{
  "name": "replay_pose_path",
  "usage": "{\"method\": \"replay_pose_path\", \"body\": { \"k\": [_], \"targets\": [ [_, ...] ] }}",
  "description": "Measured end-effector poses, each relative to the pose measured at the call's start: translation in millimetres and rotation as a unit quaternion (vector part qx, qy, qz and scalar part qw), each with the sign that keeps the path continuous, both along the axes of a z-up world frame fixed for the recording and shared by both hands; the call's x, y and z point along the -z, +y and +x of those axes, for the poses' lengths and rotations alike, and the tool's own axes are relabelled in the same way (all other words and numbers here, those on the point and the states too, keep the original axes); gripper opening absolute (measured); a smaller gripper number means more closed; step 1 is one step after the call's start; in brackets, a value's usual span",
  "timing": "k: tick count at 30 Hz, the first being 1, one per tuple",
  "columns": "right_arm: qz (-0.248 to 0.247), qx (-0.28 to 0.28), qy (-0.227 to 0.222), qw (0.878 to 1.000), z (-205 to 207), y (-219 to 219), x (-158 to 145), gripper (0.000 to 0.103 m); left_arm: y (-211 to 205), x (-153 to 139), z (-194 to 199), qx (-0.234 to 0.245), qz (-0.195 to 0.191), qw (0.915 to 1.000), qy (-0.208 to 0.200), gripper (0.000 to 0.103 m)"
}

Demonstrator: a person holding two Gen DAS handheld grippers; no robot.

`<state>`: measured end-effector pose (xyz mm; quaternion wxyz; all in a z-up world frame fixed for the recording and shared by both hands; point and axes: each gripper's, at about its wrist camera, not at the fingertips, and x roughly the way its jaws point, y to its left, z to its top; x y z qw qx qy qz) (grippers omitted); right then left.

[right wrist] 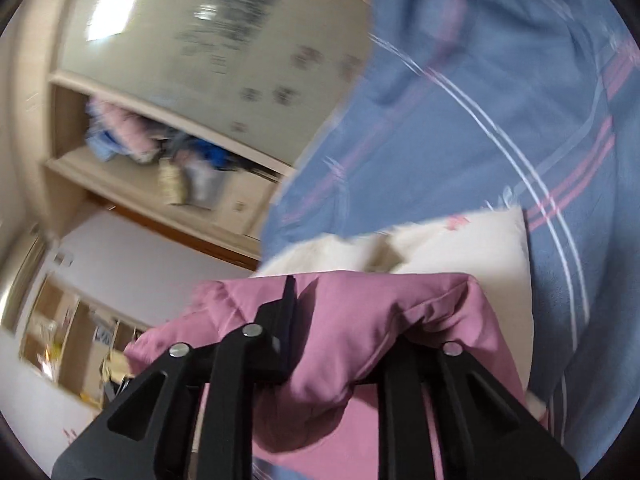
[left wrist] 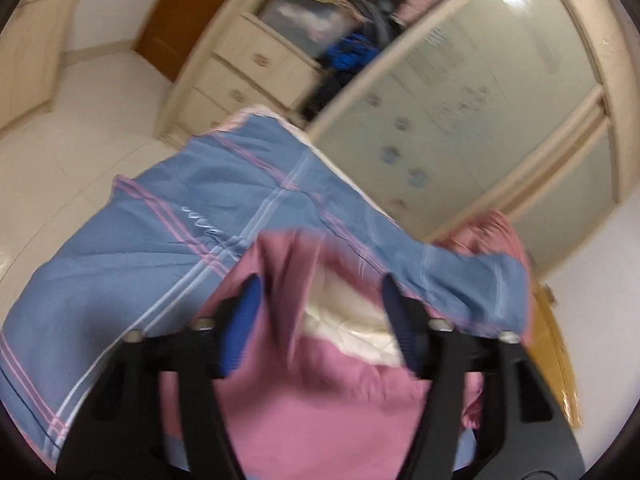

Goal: Fold large clothes
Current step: 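Fold the pink hem over the hood with both tools and release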

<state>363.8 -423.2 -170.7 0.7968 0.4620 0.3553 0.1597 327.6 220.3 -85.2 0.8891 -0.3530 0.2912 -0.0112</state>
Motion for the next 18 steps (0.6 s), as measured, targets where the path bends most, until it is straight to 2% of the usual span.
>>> {"method": "replay_pose_path", "body": {
  "k": [1, 3, 5, 7, 9, 11, 12, 13, 14, 15, 16, 17, 18],
  "targets": [
    [0.008, 0.004, 0.012, 1.0, 7.4, -5.6, 13.4, 0.021, -3.8, 5.3, -0.1, -0.02, 0.018, 0.9996, -0.001, 0.069],
    [0.041, -0.001, 0.013, 0.999, 12.7, -18.6, 31.9, 0.023, -15.6, 11.2, -3.7, -0.022, 0.056, 0.9979, -0.024, 0.072],
    [0.061, -0.011, 0.019, 0.998, 15.8, -28.2, 38.9, 0.028, -31.6, 14.0, -16.0, -0.027, 0.106, 0.9932, -0.04, 0.075],
    [0.073, -0.016, 0.015, 0.997, 12.2, -34.2, 37.7, 0.031, -53.0, 14.3, -18.1, -0.008, 0.154, 0.987, -0.046, 0.078],
    [0.083, -0.022, 0.005, 0.996, 7.5, -37.9, 29.7, 0.04, -84.5, 15.4, -16.7, 0.034, 0.217, 0.9746, -0.044, 0.078],
    [0.1, -0.004, -0.011, 0.995, -1.5, -48.9, 19.5, 0.061, -117.4, 20.7, -13.2, 0.069, 0.275, 0.9581, -0.042, 0.078],
    [0.102, 0.016, -0.02, 0.995, -2.8, -47.3, 7.6, 0.07, -129.5, 24.0, -10.9, 0.079, 0.292, 0.9524, -0.04, 0.078],
    [0.091, 0.054, -0.037, 0.994, -11.3, -54.0, -3.8, 0.088, -139.7, 27.7, -8.7, 0.089, 0.302, 0.9486, -0.037, 0.078],
    [0.056, 0.111, -0.06, 0.99, -30.4, -63.1, -20.2, 0.094, -150.8, 33.9, -3.9, 0.1, 0.306, 0.9463, -0.028, 0.078],
    [0.02, 0.131, -0.084, 0.988, -43.2, -61.0, -34.3, 0.094, -157.8, 38.1, -0.4, 0.107, 0.304, 0.9465, -0.023, 0.078],
    [-0.032, 0.122, -0.104, 0.986, -51.8, -50.3, -51.2, 0.093, -164.8, 44.0, 4.9, 0.113, 0.299, 0.9474, -0.016, 0.078],
    [-0.08, 0.103, -0.109, 0.985, -54.8, -34.6, -63.1, 0.087, -172.2, 49.2, 10.6, 0.117, 0.296, 0.9479, -0.008, 0.076],
    [-0.157, 0.065, -0.114, 0.979, -57.0, -3.5, -77.9, 0.083, -177.6, 54.1, 16.1, 0.121, 0.294, 0.948, 0.0, 0.074]
  ]
}}
